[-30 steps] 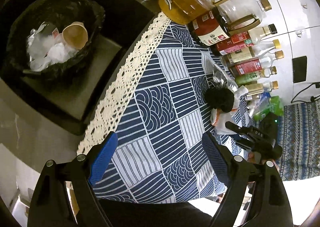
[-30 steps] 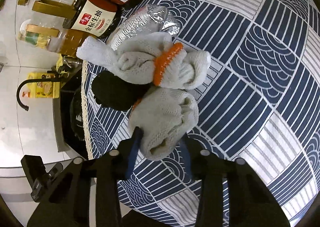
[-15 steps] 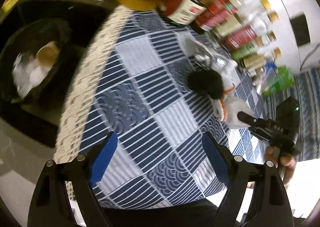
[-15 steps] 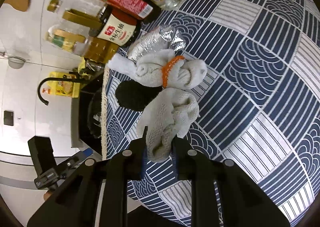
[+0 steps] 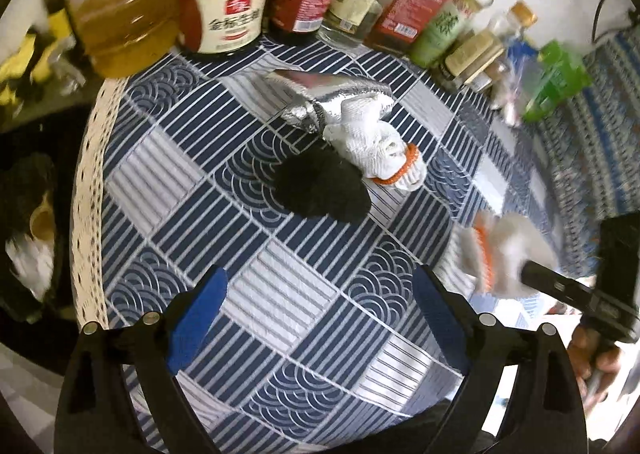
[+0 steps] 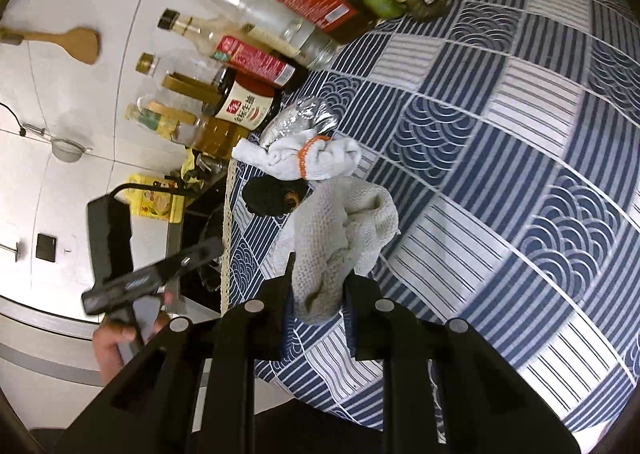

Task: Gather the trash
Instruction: 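Grasp the white mesh cloth with the right gripper, then grasp the black fuzzy item with the left gripper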

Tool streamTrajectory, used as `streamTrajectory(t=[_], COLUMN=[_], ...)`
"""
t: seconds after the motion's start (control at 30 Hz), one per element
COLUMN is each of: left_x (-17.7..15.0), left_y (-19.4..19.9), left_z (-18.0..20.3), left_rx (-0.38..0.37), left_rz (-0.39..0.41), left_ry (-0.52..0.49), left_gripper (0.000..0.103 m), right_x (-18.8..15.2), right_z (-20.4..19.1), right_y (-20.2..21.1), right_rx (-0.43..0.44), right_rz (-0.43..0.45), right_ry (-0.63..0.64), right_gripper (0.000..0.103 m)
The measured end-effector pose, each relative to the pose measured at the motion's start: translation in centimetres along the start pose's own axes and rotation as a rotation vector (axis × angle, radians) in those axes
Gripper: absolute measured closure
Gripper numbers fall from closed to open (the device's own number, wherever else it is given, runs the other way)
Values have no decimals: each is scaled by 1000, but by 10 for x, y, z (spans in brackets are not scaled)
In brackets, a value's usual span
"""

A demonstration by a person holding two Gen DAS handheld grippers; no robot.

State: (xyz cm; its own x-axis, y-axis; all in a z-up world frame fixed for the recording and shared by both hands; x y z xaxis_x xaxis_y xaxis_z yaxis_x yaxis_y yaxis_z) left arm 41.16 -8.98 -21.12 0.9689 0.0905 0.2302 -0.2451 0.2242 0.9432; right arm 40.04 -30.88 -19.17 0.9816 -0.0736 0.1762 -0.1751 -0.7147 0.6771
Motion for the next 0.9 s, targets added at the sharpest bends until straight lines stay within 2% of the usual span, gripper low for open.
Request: streamTrajectory(t=[0.13,0.2,0.27,0.4,0.53,0.7,0.77,0.8,0.83,0.9], left_x=[18,25,32,40,50,51,52,50,49,49], left_y=[-16,-21,-23,-39,-55,-67,-71,-73,-75,-76], left_z=[9,12,17,19,14,10,9,10,11,10], left_rx=[84,157,186,195,241,227,224,213,199,195], left_rz=[2,9,22,-11,-24,-45,-53,-67,-77,-76], left_ry=[-85,-128,-181,-204,-213,-200,-195,-198,-198,-187], left_gripper=[12,12,12,12,12,14,21,33,39,40], right_x=[-7,-12,-17,-25,-31,-38,-38,-38,-37,-36], right_z=[9,16,22,36,45,65,70,73,74,74], right_y=[19,26,30,35,37,45,47,49,50,52], right_rx=[5,0,3,9,4,-39,-54,-67,-69,-65], right_rz=[43,58,66,81,82,105,111,117,121,127], right_ry=[-8,-21,-36,-87,-119,-180,-183,-184,-184,-182], right_gripper=[82,82,82,82,82,82,82,82,82,82])
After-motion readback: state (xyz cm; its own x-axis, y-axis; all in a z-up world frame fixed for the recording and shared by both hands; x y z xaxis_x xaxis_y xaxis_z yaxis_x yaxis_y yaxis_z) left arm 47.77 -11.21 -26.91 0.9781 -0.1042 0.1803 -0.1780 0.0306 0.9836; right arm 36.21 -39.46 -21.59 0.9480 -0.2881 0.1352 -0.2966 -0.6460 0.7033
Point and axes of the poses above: each gripper's, at about its wrist camera, not at the fingertips, and y roughly against the way its jaws point, z to its right, x to its top, the point moved 9 cm from there along -y, roughly the way its jaws point, and after that the axes turned 2 degrees about x, right-handed, at the moved point
